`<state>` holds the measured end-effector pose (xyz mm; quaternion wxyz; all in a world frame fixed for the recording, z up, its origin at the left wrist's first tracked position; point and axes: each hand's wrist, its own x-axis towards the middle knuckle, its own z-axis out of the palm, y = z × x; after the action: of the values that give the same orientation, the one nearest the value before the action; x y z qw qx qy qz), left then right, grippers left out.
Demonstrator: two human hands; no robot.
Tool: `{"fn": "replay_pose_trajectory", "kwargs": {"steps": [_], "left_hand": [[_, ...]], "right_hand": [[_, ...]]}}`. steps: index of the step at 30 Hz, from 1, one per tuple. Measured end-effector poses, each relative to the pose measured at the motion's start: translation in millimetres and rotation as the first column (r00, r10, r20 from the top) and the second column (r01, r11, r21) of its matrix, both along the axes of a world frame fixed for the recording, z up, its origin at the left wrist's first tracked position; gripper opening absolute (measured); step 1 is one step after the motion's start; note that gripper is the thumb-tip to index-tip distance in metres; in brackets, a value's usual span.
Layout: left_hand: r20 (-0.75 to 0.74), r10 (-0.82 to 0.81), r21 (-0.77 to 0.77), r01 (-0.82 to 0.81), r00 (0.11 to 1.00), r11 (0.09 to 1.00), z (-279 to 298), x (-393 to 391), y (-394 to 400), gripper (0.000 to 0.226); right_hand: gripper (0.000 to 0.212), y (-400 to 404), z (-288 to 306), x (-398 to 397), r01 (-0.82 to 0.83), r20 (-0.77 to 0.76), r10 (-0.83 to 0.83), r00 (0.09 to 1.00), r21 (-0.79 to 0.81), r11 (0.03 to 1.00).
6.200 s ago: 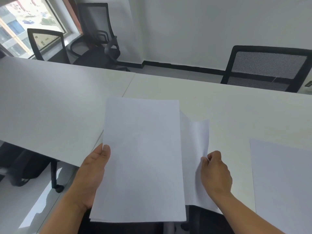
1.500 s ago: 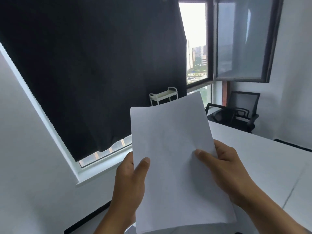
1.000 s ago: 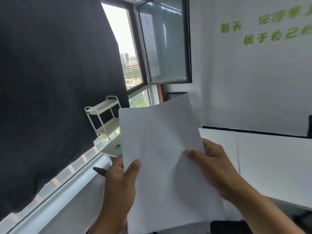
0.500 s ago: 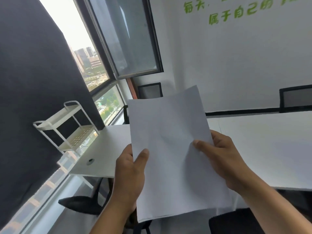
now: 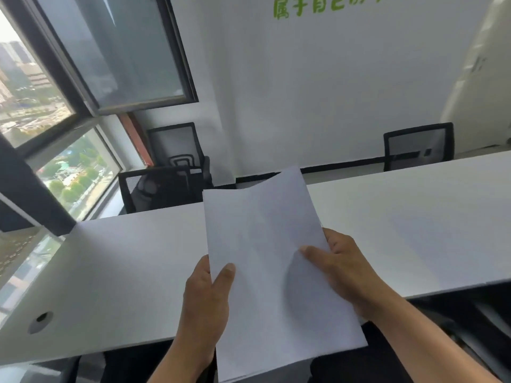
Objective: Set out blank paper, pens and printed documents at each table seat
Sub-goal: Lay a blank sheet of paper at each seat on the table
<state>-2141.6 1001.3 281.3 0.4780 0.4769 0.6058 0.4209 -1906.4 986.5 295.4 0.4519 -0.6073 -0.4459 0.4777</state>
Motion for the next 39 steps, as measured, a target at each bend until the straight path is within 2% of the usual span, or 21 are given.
{"fn": "replay_pose_trajectory", "kwargs": {"steps": [3, 9, 18, 25, 35, 39], "left_hand": [[0.005, -0.027, -0.033, 0.027, 1.0, 0.999, -19.5, -7.0, 32.7, 0.018], [0.032, -0.078, -0.101, 0.081, 0.996, 0.992, -47.6, -2.2, 79.2, 0.019], [0.042, -0.137, -0.205, 0.143, 0.99, 0.968, -83.8, 50.3, 128.7, 0.022], [0.015, -0.118, -0.262, 0.118, 0.993, 0.958, -131.7, 82.4, 159.8, 0.022], [0.032, -0.117, -0.37, 0.12, 0.993, 0.921, -190.4, 77.8, 196.5, 0.018], [0.018, -0.127, -0.409, 0.123, 0.992, 0.904, -216.5, 75.4, 207.5, 0.018]], "right_hand": [[0.017, 23.7, -7.2, -9.1, 0.028, 0.049, -0.026, 0.998, -0.028, 0.999], [0.019, 55.5, -27.9, -5.6, 0.1, 0.042, -0.096, 0.994, -0.1, 0.99], [0.018, 95.4, -71.5, 40.9, 0.167, 0.024, -0.165, 0.986, -0.215, 0.962], [0.015, 136.4, -114.0, 74.9, 0.157, 0.053, -0.148, 0.988, -0.288, 0.945], [0.013, 174.0, -181.1, 72.3, 0.142, 0.067, -0.126, 0.99, -0.367, 0.92], [0.011, 182.2, -211.3, 69.9, 0.166, 0.138, -0.123, 0.983, -0.364, 0.917]]}}
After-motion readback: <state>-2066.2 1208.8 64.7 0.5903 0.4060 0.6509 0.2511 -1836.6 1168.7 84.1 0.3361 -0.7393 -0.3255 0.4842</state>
